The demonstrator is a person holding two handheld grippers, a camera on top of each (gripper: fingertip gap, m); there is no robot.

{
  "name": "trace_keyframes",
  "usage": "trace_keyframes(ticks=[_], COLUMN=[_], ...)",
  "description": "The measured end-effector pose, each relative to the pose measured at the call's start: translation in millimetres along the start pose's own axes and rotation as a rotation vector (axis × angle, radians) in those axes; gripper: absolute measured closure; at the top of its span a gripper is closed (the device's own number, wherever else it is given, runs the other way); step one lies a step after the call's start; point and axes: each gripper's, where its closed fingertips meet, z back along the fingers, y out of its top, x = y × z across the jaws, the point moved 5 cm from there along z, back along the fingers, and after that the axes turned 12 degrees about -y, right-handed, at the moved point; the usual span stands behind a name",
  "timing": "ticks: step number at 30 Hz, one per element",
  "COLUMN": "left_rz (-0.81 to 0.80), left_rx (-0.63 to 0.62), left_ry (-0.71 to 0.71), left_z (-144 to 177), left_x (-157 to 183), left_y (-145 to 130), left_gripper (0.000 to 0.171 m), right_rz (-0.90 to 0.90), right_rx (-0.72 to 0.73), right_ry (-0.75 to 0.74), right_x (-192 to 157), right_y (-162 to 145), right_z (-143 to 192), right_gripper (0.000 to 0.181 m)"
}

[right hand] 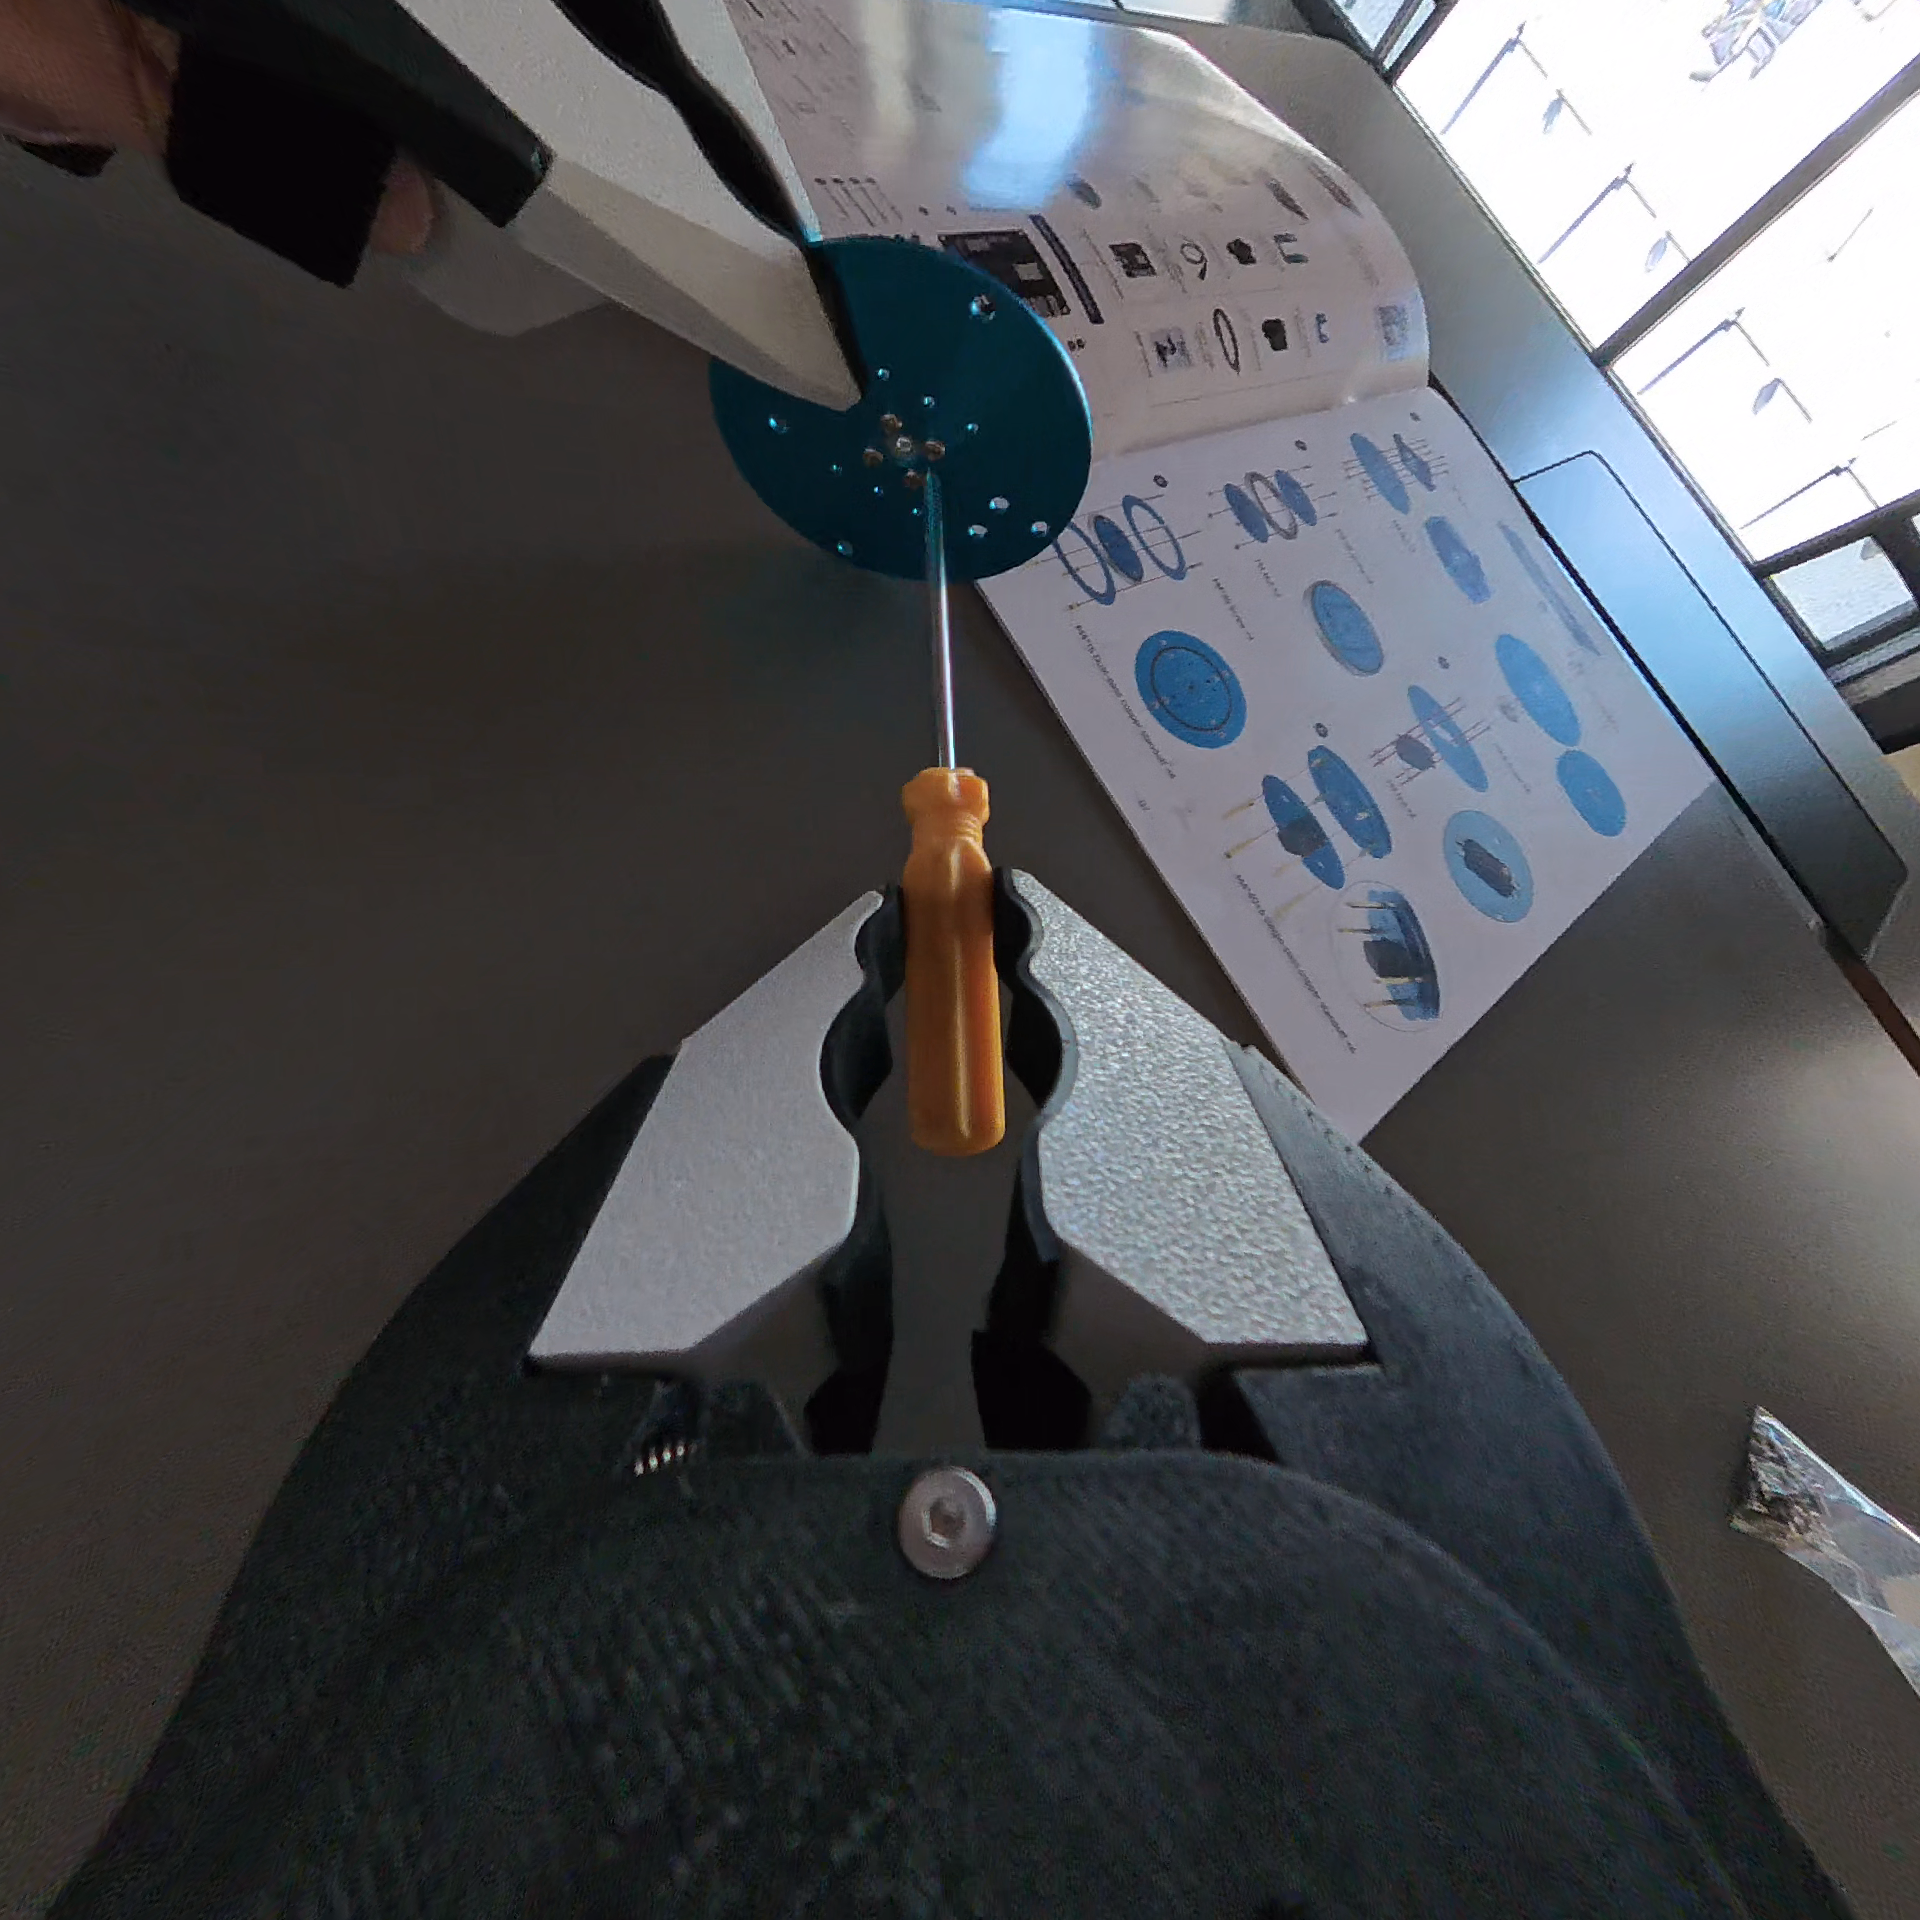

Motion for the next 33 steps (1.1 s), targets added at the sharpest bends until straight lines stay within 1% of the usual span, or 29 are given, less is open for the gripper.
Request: trace_keyframes(ticks=[4,23,26,27,30,31,33], left_rz=[0.009,0.025,0.042,0.054,0.09,0.095,0.099], left_rx=[0.003,0.007,0.007,0.008,-0.005,-0.007,-0.01], left_ry=[-0.002,-0.013,-0.016,-0.019,-0.023,-0.022,-0.021], left_z=[0.4,0.9,1.2,1.0,-1.1,-1.0,-1.0], left_x=[-1.2,-2.5,-2.8,-2.6,-2.9,-3.2,-2.9], left_y=[-0.2,-0.4,-0.5,-0.6,-2.7,-2.9,-2.7], left_gripper=[0.171,0.171,0.171,0.171,0.171,0.171,0.171], right_rz=[-0.014,-0.011,0.091,0.166,0.475,0.52,0.545], right_rx=[0.017,0.014,0.042,0.059,0.115,0.129,0.133], right_ry=[-0.003,-0.005,-0.065,-0.113,-0.267,-0.28,-0.283], right_x=[1.5,1.9,1.2,1.1,-3.6,-5.8,-5.0], right_y=[3.0,3.7,8.2,10.3,15.3,15.7,15.0], right_z=[0.7,1.1,3.7,4.9,8.5,8.7,7.7], right_gripper=[0.165,0.165,0.165,0.165,0.165,0.165,0.165])
